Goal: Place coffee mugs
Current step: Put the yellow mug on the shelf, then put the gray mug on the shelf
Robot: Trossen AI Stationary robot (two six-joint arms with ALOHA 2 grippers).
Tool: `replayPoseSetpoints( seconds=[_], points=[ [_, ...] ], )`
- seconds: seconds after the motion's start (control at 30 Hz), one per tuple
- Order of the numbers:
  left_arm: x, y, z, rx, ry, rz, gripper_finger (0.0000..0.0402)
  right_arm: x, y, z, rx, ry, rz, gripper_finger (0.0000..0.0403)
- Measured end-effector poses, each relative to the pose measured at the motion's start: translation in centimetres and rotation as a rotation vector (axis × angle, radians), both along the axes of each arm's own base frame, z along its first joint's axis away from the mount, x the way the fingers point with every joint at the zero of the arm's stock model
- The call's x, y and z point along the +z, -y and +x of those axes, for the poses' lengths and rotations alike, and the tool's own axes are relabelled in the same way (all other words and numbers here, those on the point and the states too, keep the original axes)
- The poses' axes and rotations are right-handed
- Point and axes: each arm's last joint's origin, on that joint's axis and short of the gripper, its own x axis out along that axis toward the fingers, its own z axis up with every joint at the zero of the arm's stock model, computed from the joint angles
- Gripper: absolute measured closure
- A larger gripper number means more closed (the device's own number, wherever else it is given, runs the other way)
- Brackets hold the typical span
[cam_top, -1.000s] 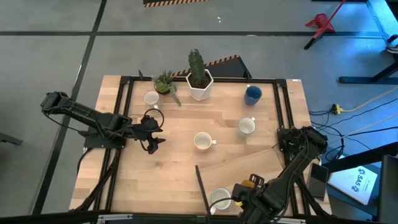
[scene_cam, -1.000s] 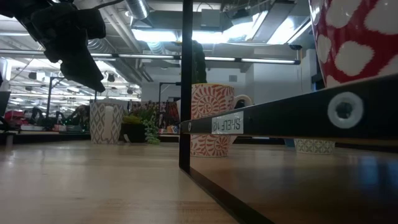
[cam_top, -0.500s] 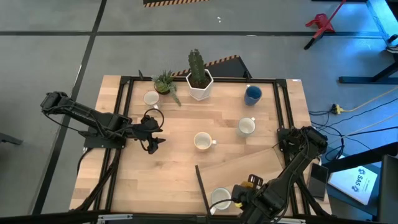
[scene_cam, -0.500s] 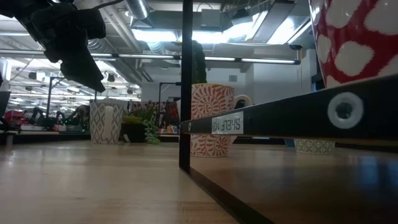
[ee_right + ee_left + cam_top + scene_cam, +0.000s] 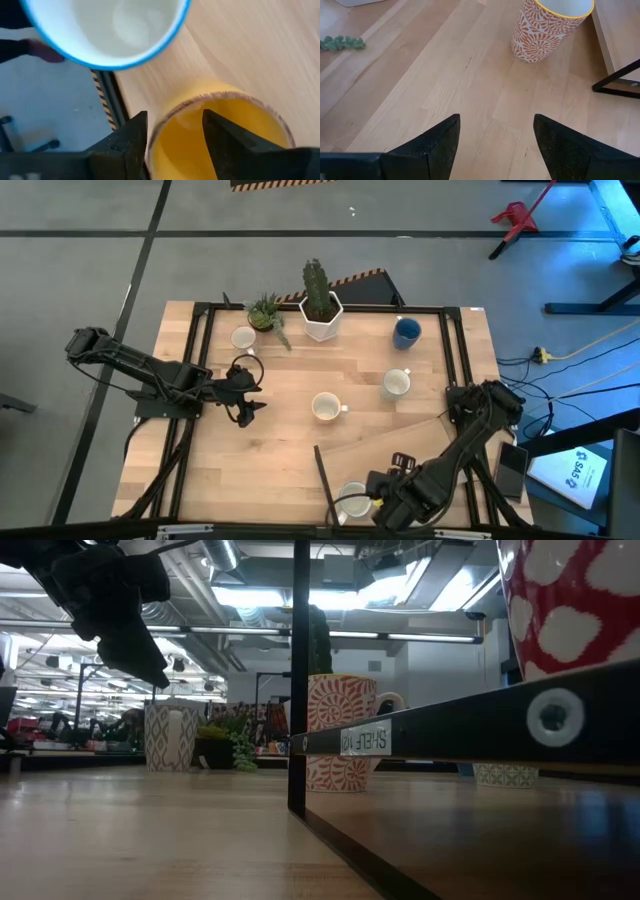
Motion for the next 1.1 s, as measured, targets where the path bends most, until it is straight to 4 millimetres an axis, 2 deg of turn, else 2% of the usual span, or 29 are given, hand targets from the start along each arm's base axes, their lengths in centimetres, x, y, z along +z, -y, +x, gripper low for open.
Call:
replayPoseSetpoints(
  seconds=[0.27, 0.53, 0.7, 0.8, 0.9, 1.1],
  points=[
    [0.0, 0.0, 0.0, 0.001, 0.0, 0.0, 0.0154, 2.7, -0.2, 0.1, 0.053, 0.05, 0.042, 0.0226],
    [0.0, 0.1, 0.0, -0.025, -0.006, -0.027, 0.0154, 7.8, 0.7, -0.7, 0.133, 0.094, 0.028, 0.0226],
    [0.3, 0.1, -0.3, -0.027, 0.016, -0.081, 0.0154, 10.8, 1.9, -1.3, 0.132, 0.196, -0.07, 0.0226],
    [1.3, -0.2, -0.7, 0.033, 0.021, -0.099, 0.0154, 12.2, 2.7, -0.8, 0.131, 0.32, -0.153, 0.0226],
    [3.2, -1.1, -1.3, 0.131, -0.01, -0.031, 0.0154, 13.2, 3.8, -0.2, 0.115, 0.409, -0.234, 0.0226],
    [6.9, -3.3, -1.8, 0.255, -0.076, 0.138, 0.0154, 13.2, 6.7, 2.1, 0.135, 0.405, -0.339, 0.0226]
  ],
)
